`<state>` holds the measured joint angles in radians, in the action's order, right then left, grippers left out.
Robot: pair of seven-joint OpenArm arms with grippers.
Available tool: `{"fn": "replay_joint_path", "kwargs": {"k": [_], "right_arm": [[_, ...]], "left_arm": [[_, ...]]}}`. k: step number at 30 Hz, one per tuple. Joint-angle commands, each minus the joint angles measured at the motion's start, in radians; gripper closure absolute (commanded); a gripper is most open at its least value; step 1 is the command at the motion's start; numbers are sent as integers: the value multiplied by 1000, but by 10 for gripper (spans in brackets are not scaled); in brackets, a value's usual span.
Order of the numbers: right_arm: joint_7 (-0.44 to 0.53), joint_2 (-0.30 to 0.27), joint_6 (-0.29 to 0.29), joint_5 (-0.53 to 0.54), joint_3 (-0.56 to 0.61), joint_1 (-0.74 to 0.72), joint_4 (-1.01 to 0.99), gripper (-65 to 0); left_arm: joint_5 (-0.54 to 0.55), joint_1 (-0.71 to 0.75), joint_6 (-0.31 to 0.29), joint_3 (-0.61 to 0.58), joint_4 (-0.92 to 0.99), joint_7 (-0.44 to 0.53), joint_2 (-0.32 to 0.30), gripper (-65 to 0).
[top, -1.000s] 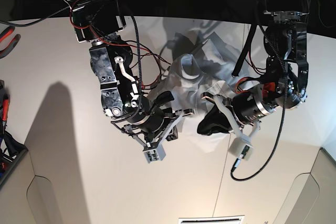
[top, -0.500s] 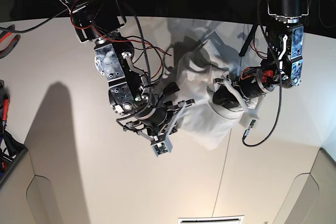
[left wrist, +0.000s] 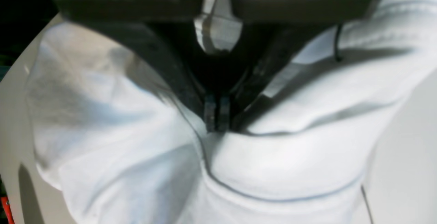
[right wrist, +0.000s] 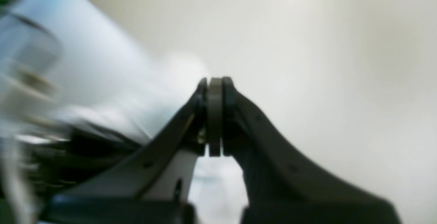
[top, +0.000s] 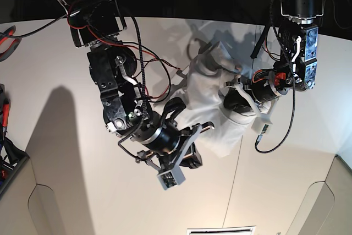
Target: Layout the t-shirt on the table in an organized manner, then fold the t-shirt properly
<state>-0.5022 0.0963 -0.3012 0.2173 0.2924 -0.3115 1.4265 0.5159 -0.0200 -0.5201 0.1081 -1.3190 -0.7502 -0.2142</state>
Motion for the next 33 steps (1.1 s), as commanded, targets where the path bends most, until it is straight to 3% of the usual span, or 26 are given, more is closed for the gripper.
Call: {"fn": "replay_joint_path", "kwargs": {"k": [1,4,13,18,26,33], "right_arm": [[18,25,-23,16,2,-27,11,0],[63,56,-25,0,3,-37,-51,0],[419,56,-35,-64,4,-143,-606,0],[578,54,19,-162,4,-161,-817,0],[596,54,17,-161,4,-150,-731,0],[573,54,16,-134,4,-150,-492,0]], "left_arm": [[-26,-11,19,5,-6,-9,-10,0],[-14,-10,18,5,-6,-10,-10,0],[4,-10,10,5,-6,-17,-10,0],[4,-10,3,5,-6,-17,-10,0],[111,-11,-54,5,-56,-4,-11,0],[181,-10,-69,5,-303,-162,-11,0]]}}
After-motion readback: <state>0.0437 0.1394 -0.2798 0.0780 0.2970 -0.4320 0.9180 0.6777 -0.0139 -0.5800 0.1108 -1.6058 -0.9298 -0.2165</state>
